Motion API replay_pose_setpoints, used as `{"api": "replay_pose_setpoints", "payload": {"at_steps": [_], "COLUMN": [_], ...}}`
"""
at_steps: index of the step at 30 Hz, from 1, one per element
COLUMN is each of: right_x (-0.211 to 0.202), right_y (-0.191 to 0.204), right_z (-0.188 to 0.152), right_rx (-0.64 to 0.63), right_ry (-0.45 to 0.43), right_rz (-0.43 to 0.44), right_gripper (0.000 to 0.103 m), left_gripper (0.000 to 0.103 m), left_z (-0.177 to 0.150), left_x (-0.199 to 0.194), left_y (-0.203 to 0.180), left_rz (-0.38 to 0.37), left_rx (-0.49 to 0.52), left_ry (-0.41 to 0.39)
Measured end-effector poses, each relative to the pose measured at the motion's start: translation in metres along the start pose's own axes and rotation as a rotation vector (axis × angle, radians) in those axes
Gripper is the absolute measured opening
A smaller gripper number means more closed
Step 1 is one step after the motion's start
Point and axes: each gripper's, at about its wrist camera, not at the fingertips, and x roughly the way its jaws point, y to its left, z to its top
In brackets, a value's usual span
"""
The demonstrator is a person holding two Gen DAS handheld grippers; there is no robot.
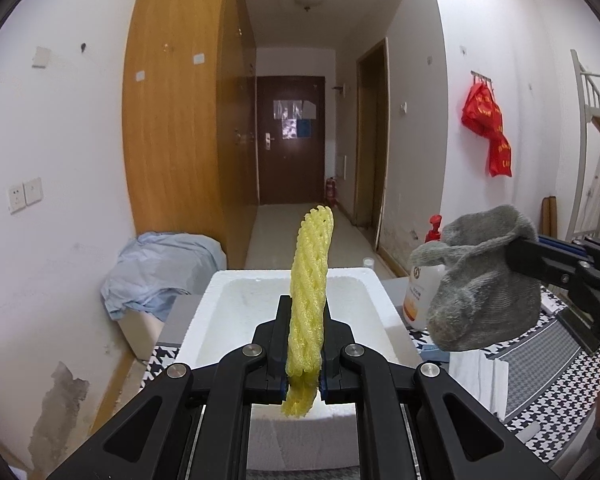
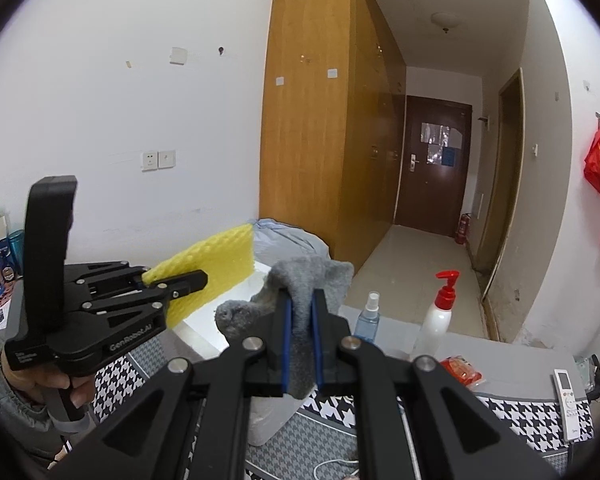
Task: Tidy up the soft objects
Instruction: 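Open the left gripper to drop the yellow sleeve into the foam box, then lower the right gripper over the box and release the grey sock inside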
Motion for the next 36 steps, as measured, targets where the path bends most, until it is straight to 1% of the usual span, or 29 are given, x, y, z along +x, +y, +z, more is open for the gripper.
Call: {"api": "replay_pose_setpoints", "payload": {"at_steps": [6, 7, 9, 10, 11, 12, 13, 15, 17, 18, 19, 22, 30, 36], "right_x": [0.002, 0.002, 0.001, 0.0, 0.001, 0.001, 0.001, 0.001, 0.002, 0.002, 0.002, 0.004, 0.017, 0.026], "right_y": [-0.004, -0.005, -0.006, -0.006, -0.006, -0.006, -0.005, -0.004, -0.003, -0.004, -0.003, -0.001, 0.007, 0.017], "right_z": [-0.001, -0.001, -0.002, -0.002, -0.001, -0.001, -0.001, -0.001, 0.0, 0.0, 0.0, 0.001, 0.002, 0.006], "right_rx": [0.015, 0.016, 0.017, 0.017, 0.017, 0.017, 0.018, 0.018, 0.016, 0.017, 0.014, 0.01, 0.0, -0.026], "right_ry": [0.009, 0.009, 0.008, 0.008, 0.007, 0.008, 0.009, 0.011, 0.012, 0.011, 0.01, 0.007, 0.023, 0.025], "right_rz": [-0.024, -0.027, -0.028, -0.03, -0.033, -0.033, -0.033, -0.035, -0.036, -0.035, -0.034, -0.028, -0.002, 0.006], "right_gripper": [0.012, 0.012, 0.012, 0.012, 0.012, 0.012, 0.012, 0.012, 0.012, 0.012, 0.012, 0.012, 0.012, 0.012], "left_gripper": [0.011, 0.013, 0.026, 0.044, 0.064, 0.072, 0.079, 0.081, 0.097, 0.1, 0.101, 0.102, 0.102, 0.102], "left_z": [0.0, 0.0, 0.0, 0.0, 0.0, 0.0, -0.001, -0.001, -0.002, -0.002, -0.003, -0.005, -0.013, -0.014], "left_x": [0.008, 0.009, 0.01, 0.01, 0.01, 0.01, 0.008, 0.006, 0.004, 0.002, -0.001, -0.008, -0.023, -0.03], "left_y": [0.001, 0.001, 0.002, 0.004, 0.005, 0.007, 0.008, 0.012, 0.017, 0.02, 0.022, 0.03, 0.041, 0.048], "left_rz": [-0.013, -0.011, -0.008, -0.008, -0.008, -0.006, -0.002, 0.005, 0.007, 0.016, 0.026, 0.037, 0.109, 0.137], "left_rx": [-0.001, 0.002, 0.005, -0.001, -0.009, -0.017, -0.025, -0.036, -0.057, -0.069, -0.079, -0.094, -0.09, -0.086], "left_ry": [0.027, 0.032, 0.041, 0.043, 0.042, 0.038, 0.027, 0.022, 0.014, 0.005, -0.004, -0.011, -0.03, -0.047]}}
